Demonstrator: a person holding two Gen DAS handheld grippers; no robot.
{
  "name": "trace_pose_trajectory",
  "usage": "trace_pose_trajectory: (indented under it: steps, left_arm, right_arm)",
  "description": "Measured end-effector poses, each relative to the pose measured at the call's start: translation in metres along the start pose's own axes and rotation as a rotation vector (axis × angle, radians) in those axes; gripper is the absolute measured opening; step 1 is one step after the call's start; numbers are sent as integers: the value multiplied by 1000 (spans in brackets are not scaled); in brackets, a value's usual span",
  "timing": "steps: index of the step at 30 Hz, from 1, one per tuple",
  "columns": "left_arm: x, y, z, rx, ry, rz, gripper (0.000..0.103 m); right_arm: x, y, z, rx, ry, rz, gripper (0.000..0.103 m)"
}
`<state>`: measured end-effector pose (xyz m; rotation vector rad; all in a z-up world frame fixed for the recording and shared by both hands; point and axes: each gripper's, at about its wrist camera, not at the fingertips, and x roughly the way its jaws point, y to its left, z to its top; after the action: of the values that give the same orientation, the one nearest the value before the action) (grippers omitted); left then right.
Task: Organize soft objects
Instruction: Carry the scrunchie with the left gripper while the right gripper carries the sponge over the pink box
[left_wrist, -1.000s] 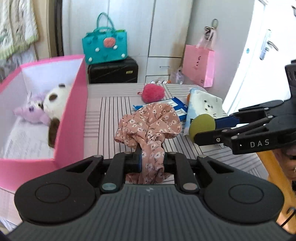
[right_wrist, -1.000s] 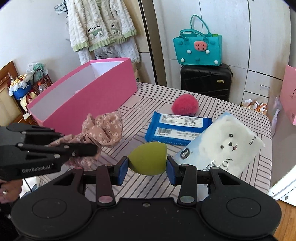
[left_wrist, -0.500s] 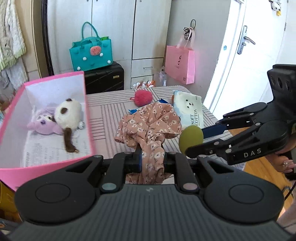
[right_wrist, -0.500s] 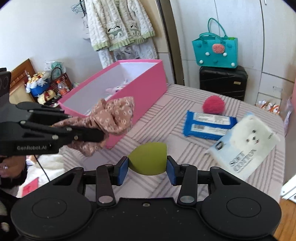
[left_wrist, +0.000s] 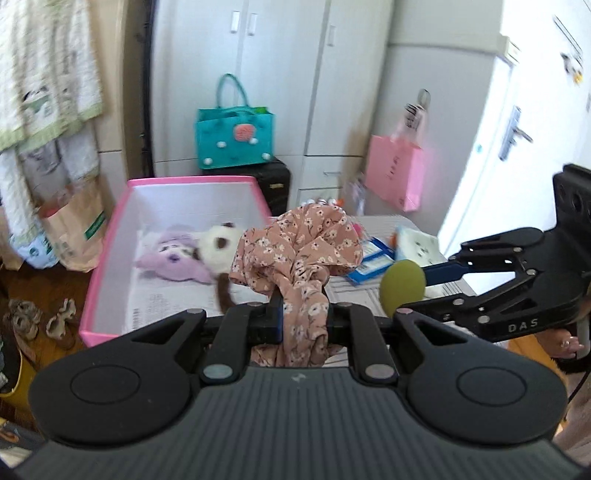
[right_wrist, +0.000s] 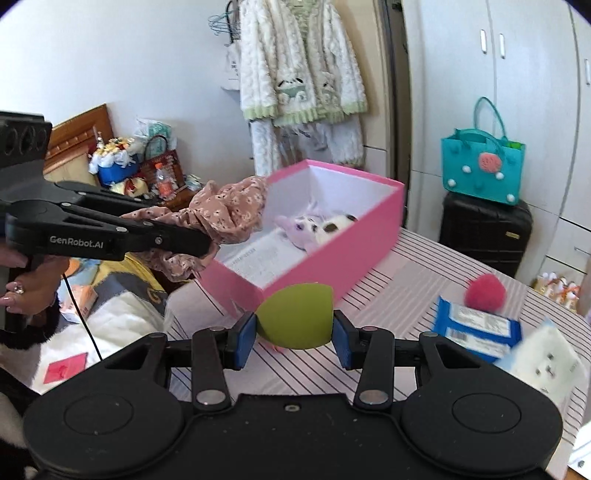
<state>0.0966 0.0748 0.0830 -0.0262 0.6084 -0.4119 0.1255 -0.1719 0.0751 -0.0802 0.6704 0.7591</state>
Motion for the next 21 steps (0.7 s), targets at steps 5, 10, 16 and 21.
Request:
trace_pose_trajectory:
  steps: [5,10,16,21]
  left_arm:
    - [6,29,7,4,31,82,14]
    - [17,54,15,-22,54,143,14]
    - [45,69,29,11,126,156,14]
    - [78,72,42,90,205,218,14]
  right_arm:
    - [16,4,21,-41,-29,-6,49]
    - [31,-2,37,-89,-73,-35,49]
    - [56,-15,63,-80,-82,10,49]
    - [86,-16,75,-106,-50,13,49]
